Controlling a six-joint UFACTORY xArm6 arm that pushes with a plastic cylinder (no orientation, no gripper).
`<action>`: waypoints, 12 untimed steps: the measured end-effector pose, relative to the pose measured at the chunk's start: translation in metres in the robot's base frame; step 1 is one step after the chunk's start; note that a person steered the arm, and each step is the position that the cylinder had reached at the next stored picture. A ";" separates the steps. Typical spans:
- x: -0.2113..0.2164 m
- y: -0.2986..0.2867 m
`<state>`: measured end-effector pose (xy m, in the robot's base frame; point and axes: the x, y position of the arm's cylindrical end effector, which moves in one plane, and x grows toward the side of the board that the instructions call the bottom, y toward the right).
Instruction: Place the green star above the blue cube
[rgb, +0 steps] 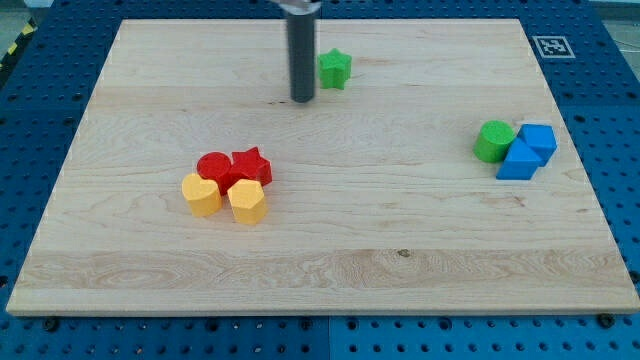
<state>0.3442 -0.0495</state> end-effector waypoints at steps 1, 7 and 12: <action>-0.043 -0.009; -0.015 0.216; -0.006 0.148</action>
<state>0.3385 0.0980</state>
